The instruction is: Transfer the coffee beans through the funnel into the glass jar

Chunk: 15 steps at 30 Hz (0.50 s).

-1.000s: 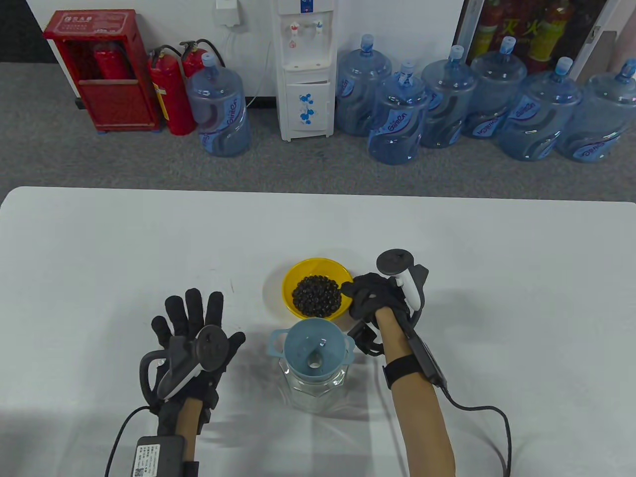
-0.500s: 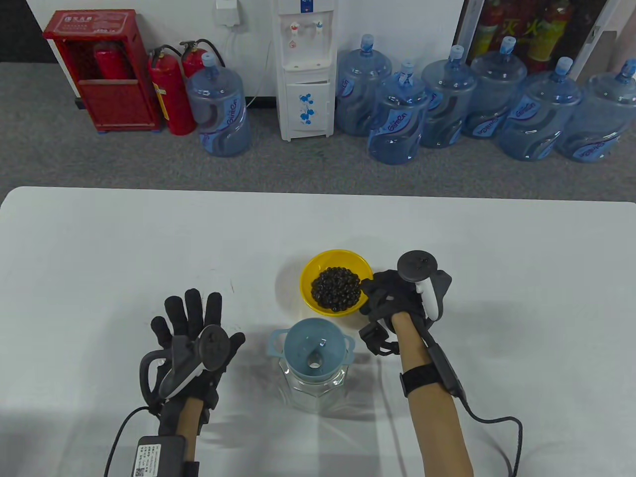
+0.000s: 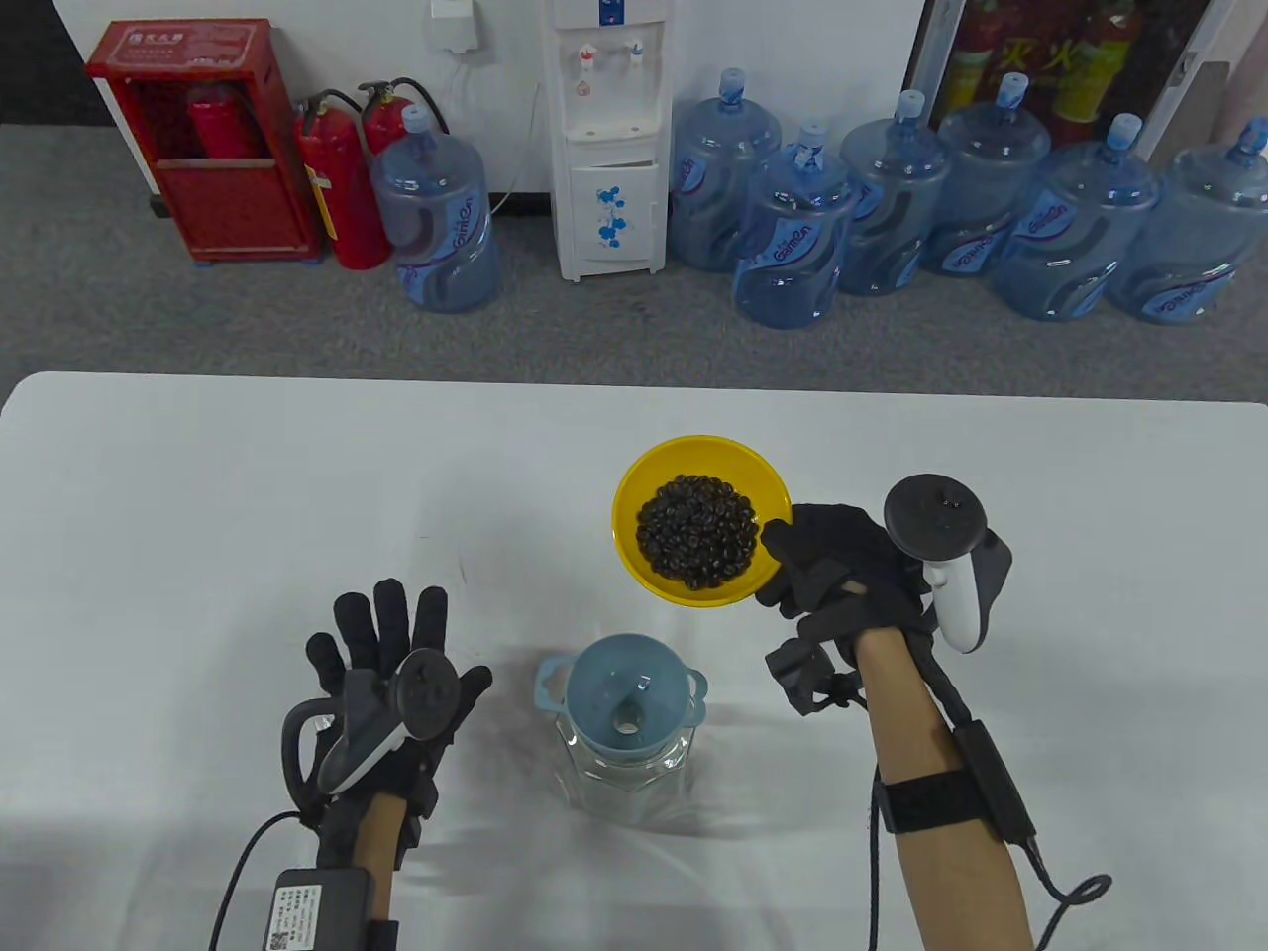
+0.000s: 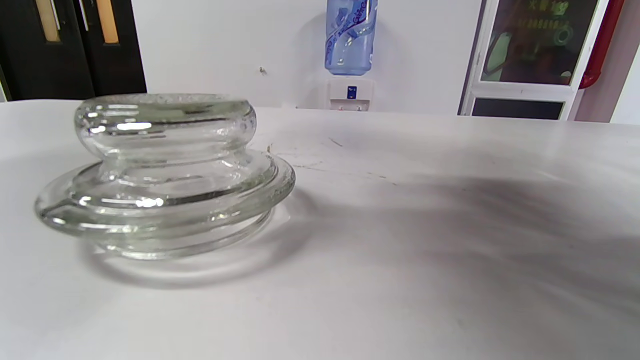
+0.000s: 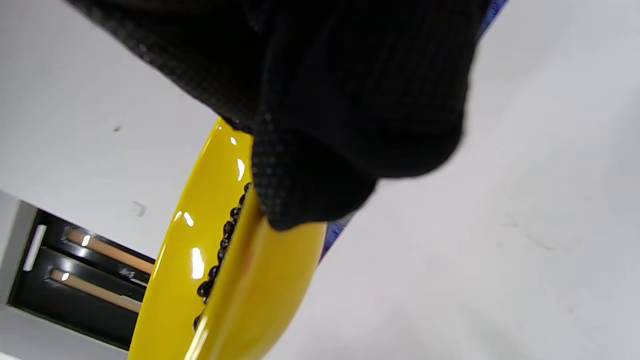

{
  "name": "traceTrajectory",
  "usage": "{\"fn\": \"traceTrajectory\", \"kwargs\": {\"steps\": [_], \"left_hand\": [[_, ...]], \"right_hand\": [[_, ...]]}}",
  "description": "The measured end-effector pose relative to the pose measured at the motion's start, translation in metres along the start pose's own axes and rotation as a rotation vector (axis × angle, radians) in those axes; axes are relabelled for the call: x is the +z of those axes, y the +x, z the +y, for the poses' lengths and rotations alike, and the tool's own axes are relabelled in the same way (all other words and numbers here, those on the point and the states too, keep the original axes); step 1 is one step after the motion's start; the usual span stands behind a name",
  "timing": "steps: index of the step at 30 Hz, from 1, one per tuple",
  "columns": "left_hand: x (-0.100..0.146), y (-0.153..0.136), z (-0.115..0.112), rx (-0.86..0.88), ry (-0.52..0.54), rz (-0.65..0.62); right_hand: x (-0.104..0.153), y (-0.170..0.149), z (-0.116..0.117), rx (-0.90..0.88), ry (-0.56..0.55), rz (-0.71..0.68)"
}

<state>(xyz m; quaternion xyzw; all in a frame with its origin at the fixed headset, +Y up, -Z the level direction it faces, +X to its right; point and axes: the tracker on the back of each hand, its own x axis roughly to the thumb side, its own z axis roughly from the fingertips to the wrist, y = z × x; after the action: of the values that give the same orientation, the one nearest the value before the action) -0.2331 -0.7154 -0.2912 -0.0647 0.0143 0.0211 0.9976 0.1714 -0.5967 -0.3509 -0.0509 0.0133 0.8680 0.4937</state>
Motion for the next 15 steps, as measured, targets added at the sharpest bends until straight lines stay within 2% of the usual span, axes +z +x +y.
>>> {"fn": "traceTrajectory", "kwargs": {"steps": [8, 15], "left_hand": [[0.001, 0.003, -0.001, 0.003, -0.006, -0.011], [0.003, 0.007, -0.001, 0.006, 0.005, -0.025]], "right_hand": [[0.033, 0.029, 0.007, 0.061, 0.077, -0.112], [0.044, 0.029, 0.02, 0.114, 0.096, -0.179]]}}
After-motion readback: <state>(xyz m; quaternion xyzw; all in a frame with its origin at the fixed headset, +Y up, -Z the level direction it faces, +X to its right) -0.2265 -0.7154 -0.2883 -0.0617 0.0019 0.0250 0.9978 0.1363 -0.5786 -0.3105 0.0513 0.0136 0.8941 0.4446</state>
